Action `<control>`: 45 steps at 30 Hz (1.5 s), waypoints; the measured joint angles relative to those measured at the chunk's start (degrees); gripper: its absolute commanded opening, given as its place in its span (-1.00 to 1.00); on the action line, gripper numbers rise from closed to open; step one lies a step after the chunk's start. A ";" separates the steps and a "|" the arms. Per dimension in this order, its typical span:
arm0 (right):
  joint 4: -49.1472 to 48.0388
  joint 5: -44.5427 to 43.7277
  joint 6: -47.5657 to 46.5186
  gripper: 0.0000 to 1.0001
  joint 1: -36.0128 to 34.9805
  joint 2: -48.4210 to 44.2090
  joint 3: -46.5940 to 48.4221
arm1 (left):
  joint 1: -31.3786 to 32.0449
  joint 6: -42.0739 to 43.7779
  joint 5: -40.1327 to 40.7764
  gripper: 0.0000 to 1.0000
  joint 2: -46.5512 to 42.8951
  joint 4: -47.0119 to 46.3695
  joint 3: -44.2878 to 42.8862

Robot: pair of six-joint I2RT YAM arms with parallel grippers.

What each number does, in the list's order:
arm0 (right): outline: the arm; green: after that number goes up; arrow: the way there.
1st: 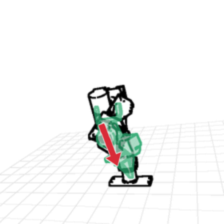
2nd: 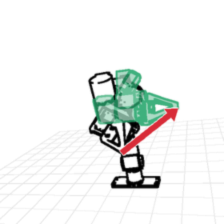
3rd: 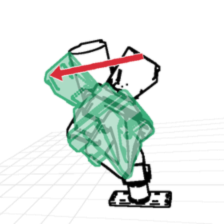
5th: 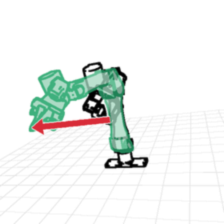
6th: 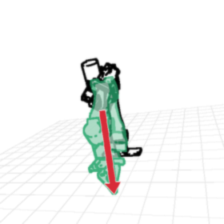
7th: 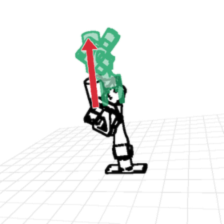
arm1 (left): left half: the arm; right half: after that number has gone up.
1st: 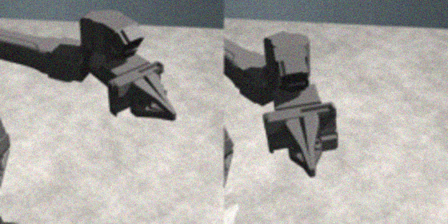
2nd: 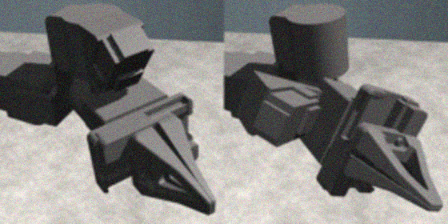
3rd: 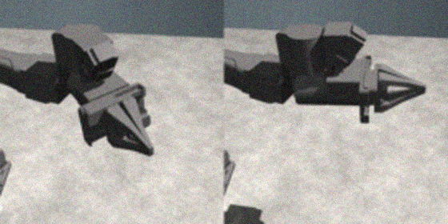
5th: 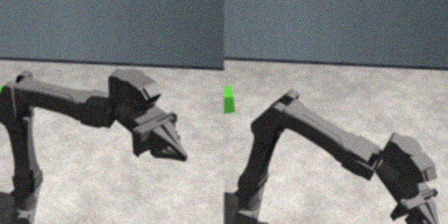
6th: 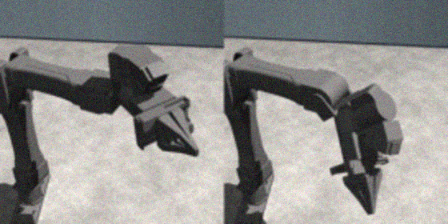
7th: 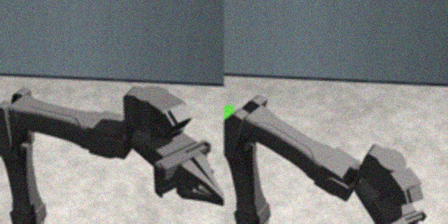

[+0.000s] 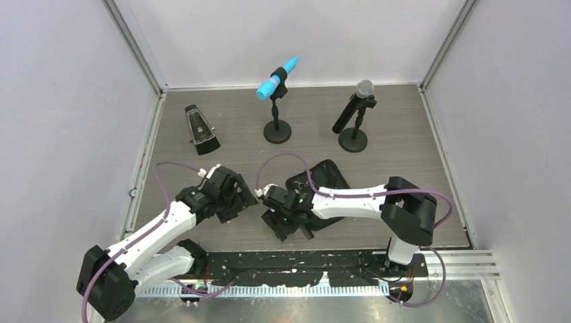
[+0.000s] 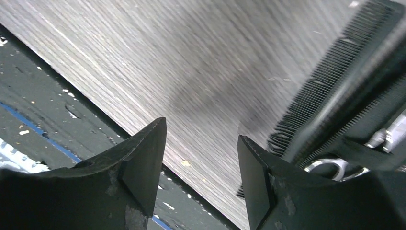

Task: Sort the hair-cutting tools
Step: Move the comb to the center of the board.

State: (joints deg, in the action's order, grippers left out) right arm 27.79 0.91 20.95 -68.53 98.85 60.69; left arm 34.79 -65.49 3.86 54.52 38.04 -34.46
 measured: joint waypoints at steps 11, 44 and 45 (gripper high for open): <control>1.77 -8.02 0.42 0.49 2.19 -5.07 -0.02 | 0.00 0.00 0.02 0.67 -0.04 -0.02 0.00; -3.98 -4.28 1.25 0.14 6.14 -0.17 -1.81 | 0.00 0.00 0.00 0.67 -0.17 0.00 0.00; -4.11 -3.67 1.38 0.13 5.92 -0.17 -1.81 | 0.00 0.00 0.00 0.67 -0.17 0.00 0.00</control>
State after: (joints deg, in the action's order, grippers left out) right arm 23.68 -2.76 22.33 -62.61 98.67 58.87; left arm 34.79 -65.49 3.86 54.35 38.04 -34.46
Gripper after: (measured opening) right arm 0.583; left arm 0.832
